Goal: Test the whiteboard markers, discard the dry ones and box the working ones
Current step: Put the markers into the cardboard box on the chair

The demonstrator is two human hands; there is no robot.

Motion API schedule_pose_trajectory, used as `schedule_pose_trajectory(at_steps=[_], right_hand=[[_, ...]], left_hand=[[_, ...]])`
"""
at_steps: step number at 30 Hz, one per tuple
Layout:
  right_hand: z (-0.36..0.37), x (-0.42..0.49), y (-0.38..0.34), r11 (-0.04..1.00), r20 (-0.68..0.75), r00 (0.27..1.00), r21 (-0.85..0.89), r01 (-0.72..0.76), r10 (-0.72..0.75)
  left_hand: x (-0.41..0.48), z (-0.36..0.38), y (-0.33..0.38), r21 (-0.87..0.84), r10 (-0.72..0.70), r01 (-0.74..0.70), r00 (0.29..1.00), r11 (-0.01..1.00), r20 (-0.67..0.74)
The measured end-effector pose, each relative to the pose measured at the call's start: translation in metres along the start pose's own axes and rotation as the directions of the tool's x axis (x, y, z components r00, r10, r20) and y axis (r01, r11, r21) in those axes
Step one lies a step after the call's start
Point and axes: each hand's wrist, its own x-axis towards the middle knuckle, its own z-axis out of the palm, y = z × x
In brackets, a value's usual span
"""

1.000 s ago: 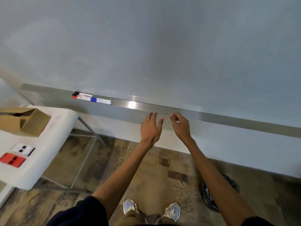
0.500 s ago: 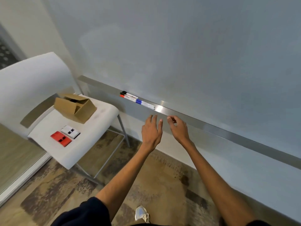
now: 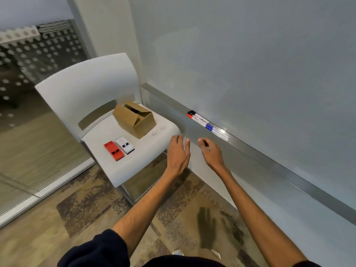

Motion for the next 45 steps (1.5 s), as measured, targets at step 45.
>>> schedule_pose_trajectory(at_steps=[45], right_hand=[[0.233, 0.324, -0.094, 0.950, 0.626, 0.756, -0.079, 0.303, -0.189]], left_hand=[[0.273, -0.075, -0.184, 0.104, -0.440, 0.507, 0.819, 0.856, -0.369]])
